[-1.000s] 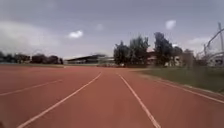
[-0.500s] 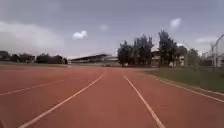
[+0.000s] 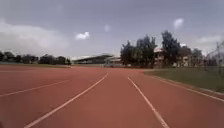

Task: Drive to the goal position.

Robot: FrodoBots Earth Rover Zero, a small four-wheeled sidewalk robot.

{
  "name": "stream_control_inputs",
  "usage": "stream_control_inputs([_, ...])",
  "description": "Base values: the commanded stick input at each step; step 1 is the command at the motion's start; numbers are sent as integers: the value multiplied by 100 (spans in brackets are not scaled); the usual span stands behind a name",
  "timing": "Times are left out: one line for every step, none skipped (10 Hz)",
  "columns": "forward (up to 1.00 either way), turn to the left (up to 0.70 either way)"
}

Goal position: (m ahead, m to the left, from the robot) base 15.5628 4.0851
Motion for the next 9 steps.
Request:
stream_control_inputs([45,0])
stream_control_inputs([45,0])
stream_control_inputs([45,0])
stream_control_inputs([45,0])
stream_control_inputs([45,0])
stream_control_inputs([45,0])
stream_control_inputs([45,0])
stream_control_inputs([45,0])
stream_control_inputs([45,0])
